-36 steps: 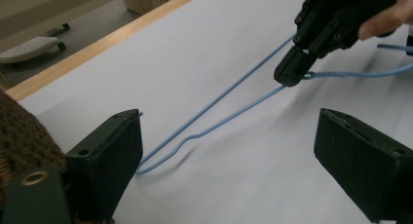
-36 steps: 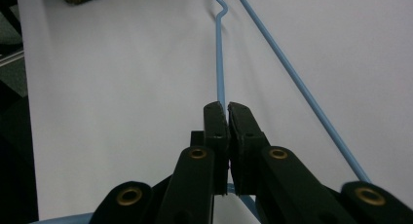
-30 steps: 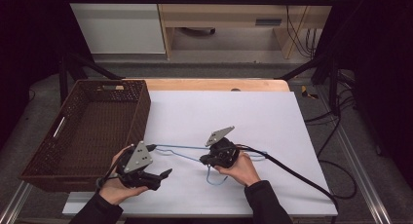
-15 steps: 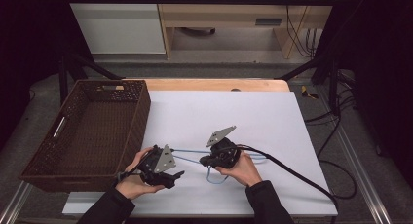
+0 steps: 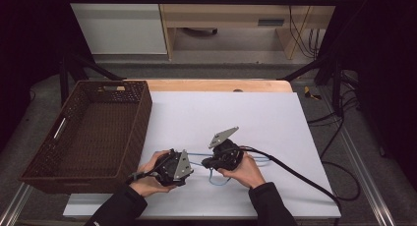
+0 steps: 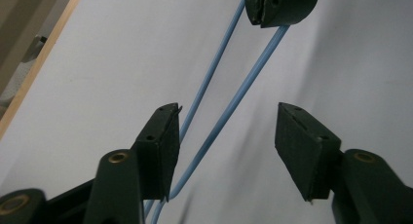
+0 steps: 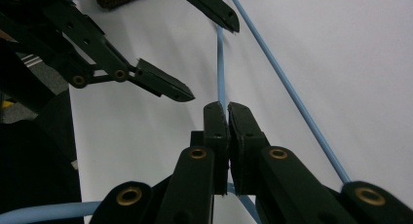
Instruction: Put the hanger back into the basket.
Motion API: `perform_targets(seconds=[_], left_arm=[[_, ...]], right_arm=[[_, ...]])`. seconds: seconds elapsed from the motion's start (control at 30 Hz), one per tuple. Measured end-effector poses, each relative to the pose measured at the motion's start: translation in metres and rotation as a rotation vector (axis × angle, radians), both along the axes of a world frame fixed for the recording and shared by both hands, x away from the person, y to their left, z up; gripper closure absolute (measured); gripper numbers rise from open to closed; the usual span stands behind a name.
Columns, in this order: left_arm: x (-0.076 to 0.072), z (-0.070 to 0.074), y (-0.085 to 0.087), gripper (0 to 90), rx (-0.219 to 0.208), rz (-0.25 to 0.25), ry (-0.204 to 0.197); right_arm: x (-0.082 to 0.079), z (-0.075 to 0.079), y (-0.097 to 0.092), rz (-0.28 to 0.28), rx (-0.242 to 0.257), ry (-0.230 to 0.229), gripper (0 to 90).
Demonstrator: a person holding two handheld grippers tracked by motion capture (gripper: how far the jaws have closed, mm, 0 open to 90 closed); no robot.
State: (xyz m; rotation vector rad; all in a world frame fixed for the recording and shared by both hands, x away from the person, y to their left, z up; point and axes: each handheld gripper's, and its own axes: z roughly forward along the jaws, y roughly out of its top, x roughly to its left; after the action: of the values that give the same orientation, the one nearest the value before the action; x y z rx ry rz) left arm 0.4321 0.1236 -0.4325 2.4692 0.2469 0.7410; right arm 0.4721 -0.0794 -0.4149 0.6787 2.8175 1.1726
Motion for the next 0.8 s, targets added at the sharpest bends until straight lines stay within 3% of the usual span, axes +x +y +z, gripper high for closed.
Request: perform_targets(seconds=[0.37, 0.43, 0.57, 0.8], left_arm=[[0.0, -0.01, -0.01, 66.3, 0.057, -0.013, -0.057], [-0.001, -0.007, -0.011, 70.1, 0.079, 0.0, -0.112], [-0.001, -0.008, -0.012, 75.6, 0.085, -0.002, -0.111], [-0.004, -0.012, -0.015, 77.8, 0.104, -0.025, -0.112]], right_arm=[[0.0, -0.001, 0.001, 0.005, 0.005, 0.011, 87.5], [0.0, 0.0, 0.001, 0.004, 0.003, 0.015, 87.5], [0.0, -0.001, 0.001, 0.012, -0.003, 0.017, 87.5], [-0.001, -0.001, 0.001, 0.007, -0.002, 0.02, 87.4]])
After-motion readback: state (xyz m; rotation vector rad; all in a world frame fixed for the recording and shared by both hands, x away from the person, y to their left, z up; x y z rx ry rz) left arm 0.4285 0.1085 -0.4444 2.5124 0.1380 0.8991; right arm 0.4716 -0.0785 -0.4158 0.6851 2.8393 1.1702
